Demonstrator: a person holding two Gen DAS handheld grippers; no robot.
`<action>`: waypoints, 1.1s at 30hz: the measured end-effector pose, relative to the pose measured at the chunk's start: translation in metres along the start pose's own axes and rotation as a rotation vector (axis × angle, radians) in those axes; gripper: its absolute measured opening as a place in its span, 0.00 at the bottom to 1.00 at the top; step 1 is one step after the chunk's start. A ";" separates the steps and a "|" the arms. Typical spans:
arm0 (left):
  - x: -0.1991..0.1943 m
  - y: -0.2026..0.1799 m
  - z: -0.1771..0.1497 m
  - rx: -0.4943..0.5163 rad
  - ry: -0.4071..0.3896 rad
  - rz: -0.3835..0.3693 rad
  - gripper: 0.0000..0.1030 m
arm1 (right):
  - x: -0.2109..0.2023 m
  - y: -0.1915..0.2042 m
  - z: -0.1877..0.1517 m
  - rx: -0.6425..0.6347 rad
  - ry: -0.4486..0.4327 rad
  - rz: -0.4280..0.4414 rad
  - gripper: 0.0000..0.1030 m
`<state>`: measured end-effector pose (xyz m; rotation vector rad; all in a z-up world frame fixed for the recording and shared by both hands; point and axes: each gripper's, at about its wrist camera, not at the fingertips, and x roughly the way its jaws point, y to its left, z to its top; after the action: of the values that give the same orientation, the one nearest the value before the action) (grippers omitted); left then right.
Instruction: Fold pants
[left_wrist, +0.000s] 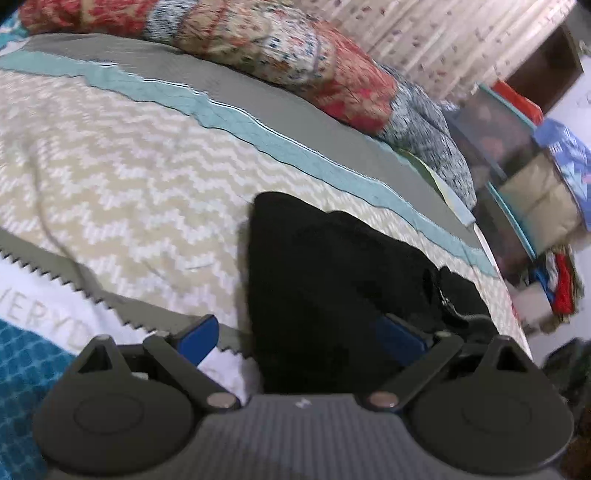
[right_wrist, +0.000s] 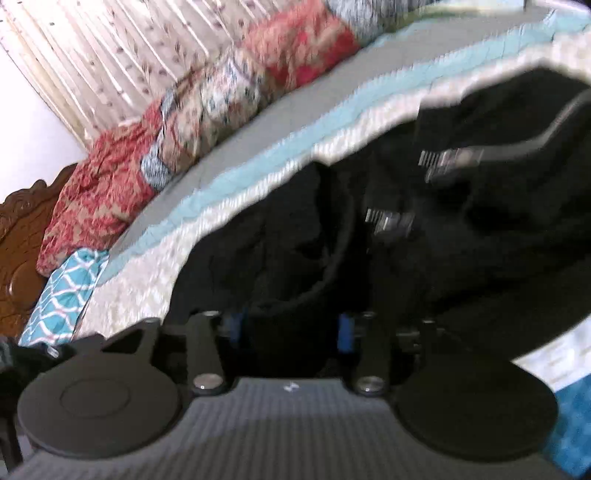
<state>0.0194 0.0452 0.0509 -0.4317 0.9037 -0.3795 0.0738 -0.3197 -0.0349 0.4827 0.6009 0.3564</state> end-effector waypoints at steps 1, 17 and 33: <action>0.003 -0.003 0.001 0.006 0.003 -0.005 0.94 | -0.011 0.001 0.003 -0.019 -0.049 -0.011 0.53; 0.025 -0.028 -0.007 0.123 0.079 0.128 0.92 | -0.007 -0.025 0.019 0.014 -0.055 0.058 0.42; 0.043 -0.139 0.043 0.247 0.052 -0.016 0.92 | -0.061 -0.191 0.053 0.308 -0.178 -0.196 0.21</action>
<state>0.0603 -0.0848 0.1165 -0.2030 0.8914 -0.5118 0.0940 -0.5228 -0.0697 0.7356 0.5263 0.0318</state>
